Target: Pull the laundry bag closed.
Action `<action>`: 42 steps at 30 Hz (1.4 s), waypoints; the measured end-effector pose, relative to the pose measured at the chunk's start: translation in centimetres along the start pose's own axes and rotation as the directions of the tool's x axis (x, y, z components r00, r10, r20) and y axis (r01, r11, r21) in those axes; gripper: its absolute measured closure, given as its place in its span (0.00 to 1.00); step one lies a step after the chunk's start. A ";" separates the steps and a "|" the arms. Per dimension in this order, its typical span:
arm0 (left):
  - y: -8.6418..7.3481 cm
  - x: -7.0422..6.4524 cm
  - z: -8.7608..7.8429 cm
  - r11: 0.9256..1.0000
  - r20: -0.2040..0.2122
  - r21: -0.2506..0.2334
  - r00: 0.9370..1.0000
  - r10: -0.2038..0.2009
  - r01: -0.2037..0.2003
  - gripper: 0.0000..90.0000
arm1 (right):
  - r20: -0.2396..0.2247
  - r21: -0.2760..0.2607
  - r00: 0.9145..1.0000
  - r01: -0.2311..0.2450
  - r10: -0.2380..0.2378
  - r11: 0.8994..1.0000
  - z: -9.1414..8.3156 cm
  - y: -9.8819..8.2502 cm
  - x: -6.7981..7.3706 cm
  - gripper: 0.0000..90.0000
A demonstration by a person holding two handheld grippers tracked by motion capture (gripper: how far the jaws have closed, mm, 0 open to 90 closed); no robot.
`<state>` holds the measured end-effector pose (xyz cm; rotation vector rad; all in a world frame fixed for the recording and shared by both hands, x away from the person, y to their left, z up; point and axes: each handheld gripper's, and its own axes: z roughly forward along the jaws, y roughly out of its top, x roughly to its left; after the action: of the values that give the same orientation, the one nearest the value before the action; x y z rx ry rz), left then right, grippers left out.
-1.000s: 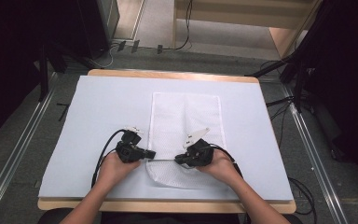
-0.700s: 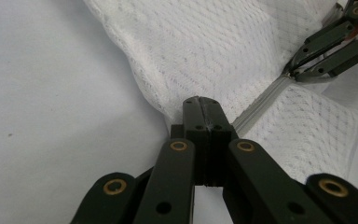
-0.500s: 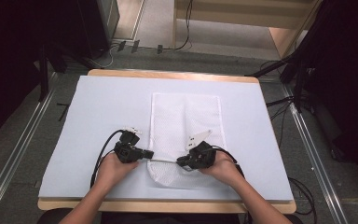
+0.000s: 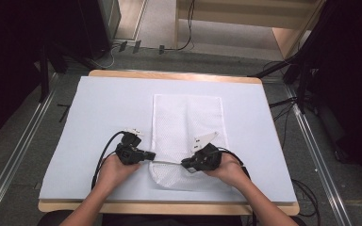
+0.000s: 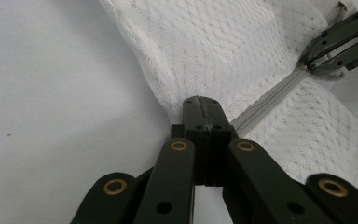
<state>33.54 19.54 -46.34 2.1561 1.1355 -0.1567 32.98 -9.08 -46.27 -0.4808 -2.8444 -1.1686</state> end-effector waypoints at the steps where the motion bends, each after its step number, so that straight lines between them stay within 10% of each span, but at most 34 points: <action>1: 0.0 0.0 0.0 1.000 -0.001 0.000 1.000 -0.002 0.002 1.00 | 0.001 -0.003 1.000 0.002 -0.002 1.000 0.0 -0.1 0.0 0.98; 42: -0.1 0.2 0.0 1.000 0.011 -0.007 1.000 0.004 -0.004 1.00 | 0.018 -0.017 0.998 -0.059 0.060 0.998 -5.0 -4.1 -1.6 0.97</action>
<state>33.55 19.69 -46.45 2.1485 1.1232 -0.1625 32.89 -15.71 -45.73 -0.5758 -2.8167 -1.1842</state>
